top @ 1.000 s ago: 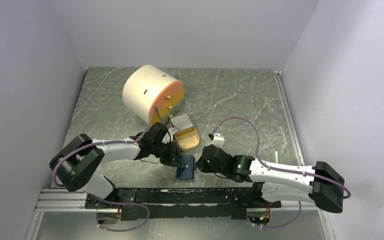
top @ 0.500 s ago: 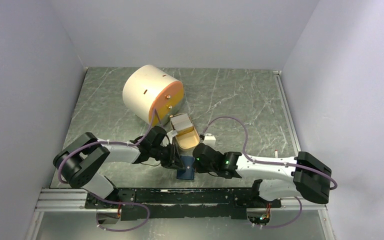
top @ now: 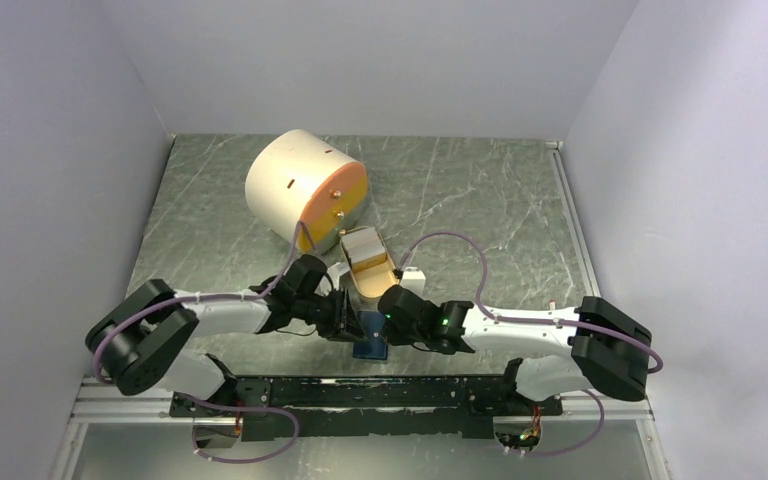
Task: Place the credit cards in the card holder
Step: Close the card holder at the center of the board.
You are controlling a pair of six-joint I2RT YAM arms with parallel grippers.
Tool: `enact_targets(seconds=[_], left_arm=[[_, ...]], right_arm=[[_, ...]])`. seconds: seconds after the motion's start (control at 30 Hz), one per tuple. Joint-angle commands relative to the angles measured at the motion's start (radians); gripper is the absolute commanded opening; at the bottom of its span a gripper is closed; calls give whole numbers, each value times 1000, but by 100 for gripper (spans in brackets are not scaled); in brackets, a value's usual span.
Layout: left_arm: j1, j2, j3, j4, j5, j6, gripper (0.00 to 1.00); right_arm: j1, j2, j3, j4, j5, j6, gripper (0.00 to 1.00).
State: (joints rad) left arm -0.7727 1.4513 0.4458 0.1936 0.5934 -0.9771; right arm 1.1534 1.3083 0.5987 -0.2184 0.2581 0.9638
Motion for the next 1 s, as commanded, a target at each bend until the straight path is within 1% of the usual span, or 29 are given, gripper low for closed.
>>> enact_targets(seconds=[0.0,0.13,0.23,0.37,0.47,0.57,0.67,0.7,0.77,0.97], left_arm=[[-5,-91,-11,-54,-32,-4,29],[-5,-118,-6,-137,-102,25,31],[-5,-130,-3,-167,-148,53,32],[-6,-113,3,-170,-159,73,30],[-6,-96,1,-165,-156,81,29],[-6,-89,-16,-113,-136,73,29],[-6,-73,-6,-118,-132,78,29],[-6,-70,-5,-119,-129,78,28],[-6,-72,-11,-110,-119,75,29],[-6,-83,-17,-97,-110,67,28]], right_arm=[[2,5,8,-27,13,0,3],[2,5,13,-37,18,-6,3],[1,16,17,-39,12,-11,7],[2,24,29,-56,16,-1,17],[3,10,26,-48,8,4,19],[3,-9,22,-45,4,9,19],[3,-26,27,-57,14,14,25],[3,-33,29,-61,17,15,25],[4,-42,34,-72,19,12,25],[4,-60,38,-84,20,9,18]])
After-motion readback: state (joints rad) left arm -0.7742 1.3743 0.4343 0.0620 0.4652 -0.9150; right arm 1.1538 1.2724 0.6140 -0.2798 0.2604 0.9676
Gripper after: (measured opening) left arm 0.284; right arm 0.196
